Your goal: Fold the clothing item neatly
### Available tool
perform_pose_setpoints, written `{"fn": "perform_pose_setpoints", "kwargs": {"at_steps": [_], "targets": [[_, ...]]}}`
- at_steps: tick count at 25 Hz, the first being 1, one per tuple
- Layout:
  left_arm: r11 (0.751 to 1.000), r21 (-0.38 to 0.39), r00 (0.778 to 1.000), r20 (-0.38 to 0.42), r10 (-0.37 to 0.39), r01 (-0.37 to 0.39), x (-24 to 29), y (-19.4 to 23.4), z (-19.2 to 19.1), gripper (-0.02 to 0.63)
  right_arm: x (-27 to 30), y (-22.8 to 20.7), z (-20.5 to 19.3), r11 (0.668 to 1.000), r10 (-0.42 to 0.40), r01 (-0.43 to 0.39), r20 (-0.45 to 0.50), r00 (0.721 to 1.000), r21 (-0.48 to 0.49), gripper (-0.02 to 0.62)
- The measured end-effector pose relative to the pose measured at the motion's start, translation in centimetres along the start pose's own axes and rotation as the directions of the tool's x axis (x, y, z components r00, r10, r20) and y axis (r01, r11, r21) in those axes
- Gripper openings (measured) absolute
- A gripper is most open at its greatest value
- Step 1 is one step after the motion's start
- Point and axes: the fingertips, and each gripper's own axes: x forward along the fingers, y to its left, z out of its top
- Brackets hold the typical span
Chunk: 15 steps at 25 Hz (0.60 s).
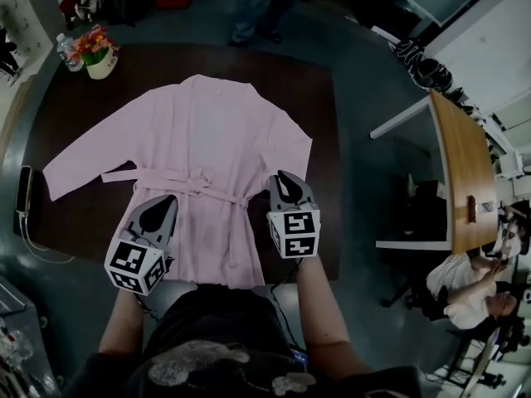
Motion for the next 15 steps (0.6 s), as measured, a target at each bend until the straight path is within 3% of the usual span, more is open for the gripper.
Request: {"fn": "perform_pose_setpoints", "kwargs": {"at_steps": [6, 15], "targets": [[0.998, 0.037, 0.999, -0.001, 0.053, -0.053, -0.3, 0.4, 0.7, 0.009, 1.1, -0.3, 1.3, 0.998, 0.020, -0.022, 0.035, 0.999, 0.056, 0.017], [0.990, 0.044, 0.990, 0.061, 0.130, -0.133, -4.8, 6.8, 2.3, 0.011, 1.6, 2.5, 10.5, 1.000, 0.006, -0.008, 0.180, 0.984, 0.015, 0.017]]}}
